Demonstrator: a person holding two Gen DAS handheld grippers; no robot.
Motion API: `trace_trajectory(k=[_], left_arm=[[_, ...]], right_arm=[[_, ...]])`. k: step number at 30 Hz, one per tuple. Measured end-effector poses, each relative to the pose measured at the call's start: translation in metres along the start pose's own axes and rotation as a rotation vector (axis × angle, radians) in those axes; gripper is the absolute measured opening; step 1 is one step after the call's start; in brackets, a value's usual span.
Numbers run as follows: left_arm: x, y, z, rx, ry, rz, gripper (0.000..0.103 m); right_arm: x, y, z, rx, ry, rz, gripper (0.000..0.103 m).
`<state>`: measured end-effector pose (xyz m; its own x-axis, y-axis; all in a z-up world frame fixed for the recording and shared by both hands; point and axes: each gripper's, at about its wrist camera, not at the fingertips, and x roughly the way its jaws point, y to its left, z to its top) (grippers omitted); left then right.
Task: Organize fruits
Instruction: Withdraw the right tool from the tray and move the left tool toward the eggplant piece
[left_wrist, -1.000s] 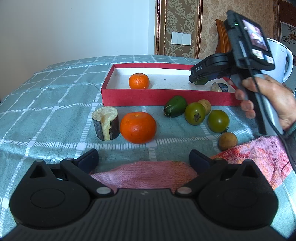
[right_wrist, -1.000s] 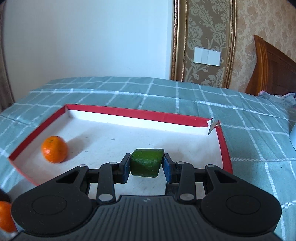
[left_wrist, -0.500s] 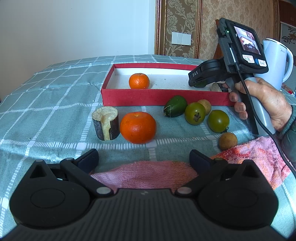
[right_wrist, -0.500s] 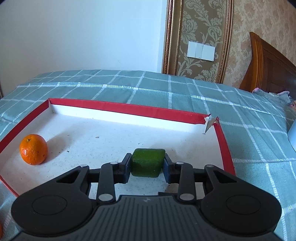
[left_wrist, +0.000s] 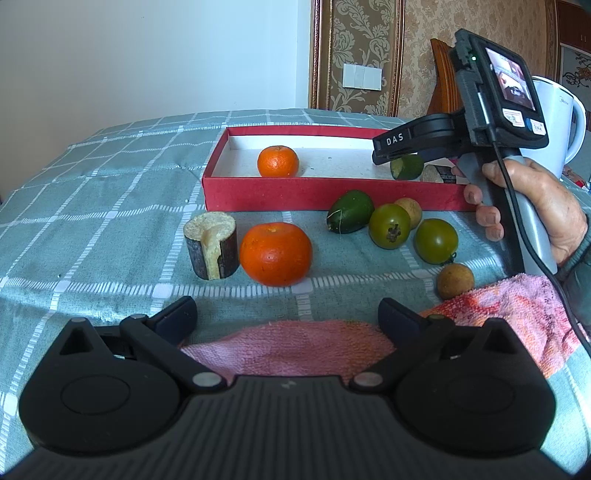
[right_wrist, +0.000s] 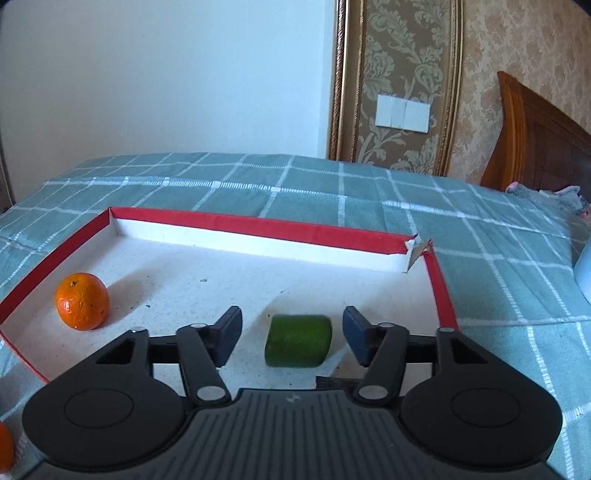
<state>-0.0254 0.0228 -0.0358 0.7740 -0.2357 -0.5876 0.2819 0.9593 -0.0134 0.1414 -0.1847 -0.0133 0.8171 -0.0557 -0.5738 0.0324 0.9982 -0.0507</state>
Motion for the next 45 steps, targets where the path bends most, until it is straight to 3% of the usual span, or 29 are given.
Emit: trace_trajectory(k=[5, 11, 17, 21, 25, 30, 35, 37, 45], left_arm=[[0.000, 0.000, 0.000, 0.000, 0.000, 0.000, 0.103], [0.000, 0.000, 0.000, 0.000, 0.000, 0.000, 0.103], [-0.002, 0.002, -0.001, -0.006, -0.010, 0.006, 0.103], [-0.012, 0.003, -0.004, -0.002, -0.075, 0.039, 0.103], [-0.017, 0.002, -0.001, 0.051, -0.100, 0.096, 0.103], [-0.016, 0.003, 0.009, 0.070, -0.116, 0.108, 0.103], [-0.012, 0.011, 0.017, 0.058, -0.119, 0.117, 0.089], [-0.013, 0.019, 0.019, 0.041, -0.132, 0.143, 0.089], [-0.015, 0.059, 0.023, -0.103, -0.114, 0.028, 0.089]], right_arm=[[-0.012, -0.006, -0.003, 0.017, -0.028, 0.003, 0.066], [-0.041, -0.019, -0.012, 0.054, -0.084, 0.009, 0.076], [-0.066, -0.034, -0.024, 0.097, -0.105, 0.045, 0.077], [-0.072, -0.041, -0.038, 0.103, -0.089, 0.039, 0.080], [-0.073, -0.043, -0.044, 0.098, -0.073, 0.052, 0.080], [-0.074, -0.039, -0.046, 0.089, -0.070, 0.051, 0.080], [-0.078, -0.040, -0.046, 0.097, -0.090, 0.045, 0.081], [-0.076, -0.039, -0.046, 0.097, -0.077, 0.048, 0.081], [-0.075, -0.036, -0.047, 0.080, -0.072, 0.044, 0.082]])
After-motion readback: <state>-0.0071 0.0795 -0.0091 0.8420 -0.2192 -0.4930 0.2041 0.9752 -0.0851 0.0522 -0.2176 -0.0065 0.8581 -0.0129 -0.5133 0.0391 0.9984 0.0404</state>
